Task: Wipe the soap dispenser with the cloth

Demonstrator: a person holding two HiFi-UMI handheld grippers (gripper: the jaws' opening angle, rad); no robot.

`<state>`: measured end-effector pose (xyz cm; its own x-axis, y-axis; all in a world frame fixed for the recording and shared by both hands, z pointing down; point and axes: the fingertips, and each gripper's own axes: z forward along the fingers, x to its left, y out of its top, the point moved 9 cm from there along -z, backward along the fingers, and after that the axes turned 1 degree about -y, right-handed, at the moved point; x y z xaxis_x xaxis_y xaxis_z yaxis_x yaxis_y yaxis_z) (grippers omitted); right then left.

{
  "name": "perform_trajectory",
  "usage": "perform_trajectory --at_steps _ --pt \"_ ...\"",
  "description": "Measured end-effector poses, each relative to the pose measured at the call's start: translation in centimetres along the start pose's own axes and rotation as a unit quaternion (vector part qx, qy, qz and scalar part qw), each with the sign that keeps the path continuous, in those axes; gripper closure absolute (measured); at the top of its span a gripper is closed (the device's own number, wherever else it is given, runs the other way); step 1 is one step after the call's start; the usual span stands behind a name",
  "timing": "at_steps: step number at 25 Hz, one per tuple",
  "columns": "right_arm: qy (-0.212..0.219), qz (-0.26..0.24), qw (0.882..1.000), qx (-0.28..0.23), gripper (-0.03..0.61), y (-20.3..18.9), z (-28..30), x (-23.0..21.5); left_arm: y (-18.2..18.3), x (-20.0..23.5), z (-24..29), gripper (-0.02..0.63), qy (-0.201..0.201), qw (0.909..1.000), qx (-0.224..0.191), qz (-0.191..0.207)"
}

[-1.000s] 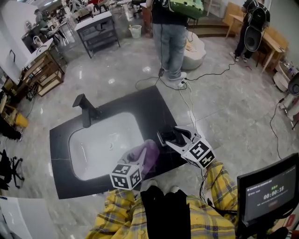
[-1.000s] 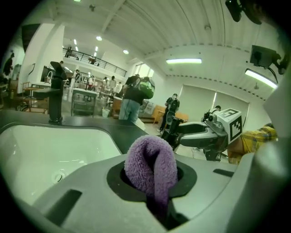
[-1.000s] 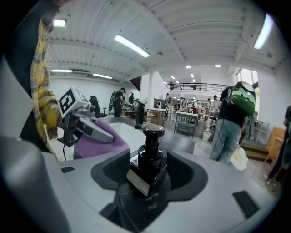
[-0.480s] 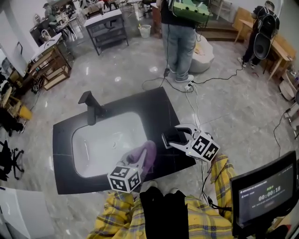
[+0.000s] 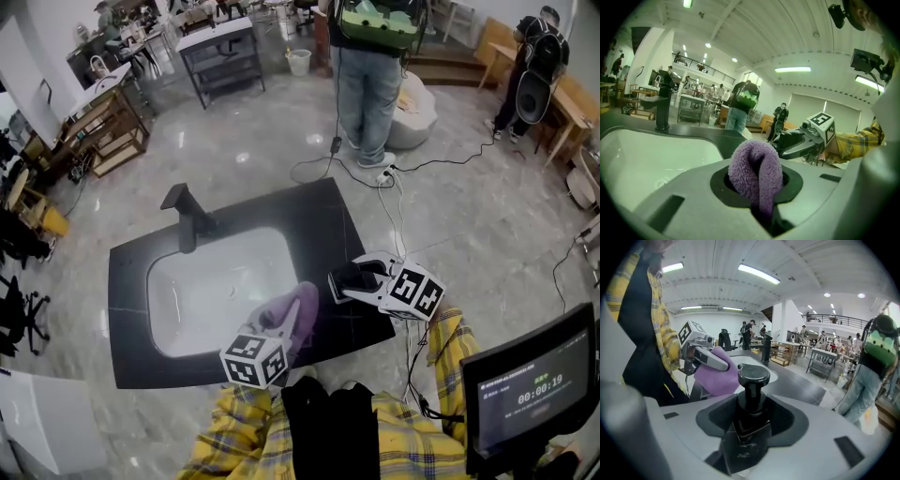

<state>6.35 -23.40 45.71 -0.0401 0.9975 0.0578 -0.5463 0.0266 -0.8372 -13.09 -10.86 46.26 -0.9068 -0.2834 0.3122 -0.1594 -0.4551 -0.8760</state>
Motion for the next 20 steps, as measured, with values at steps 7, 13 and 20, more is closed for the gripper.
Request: perform_trajectory --at_steps 7,13,20 --pt "-0.044 0.046 0.997 -0.041 0.388 -0.4 0.4 0.3 0.6 0.2 0.9 0.571 0.011 0.9999 -0.01 0.004" --pt "-0.089 0.073 0.992 -0.049 0.388 -0.4 0.6 1.0 0.9 0.1 1.1 0.571 0.018 0.9997 -0.016 0.007" --pt "-0.164 0.116 0.978 -0.06 0.388 -0.2 1.2 1.8 1.2 0.4 0.9 0.571 0.02 0.9995 -0.022 0.008"
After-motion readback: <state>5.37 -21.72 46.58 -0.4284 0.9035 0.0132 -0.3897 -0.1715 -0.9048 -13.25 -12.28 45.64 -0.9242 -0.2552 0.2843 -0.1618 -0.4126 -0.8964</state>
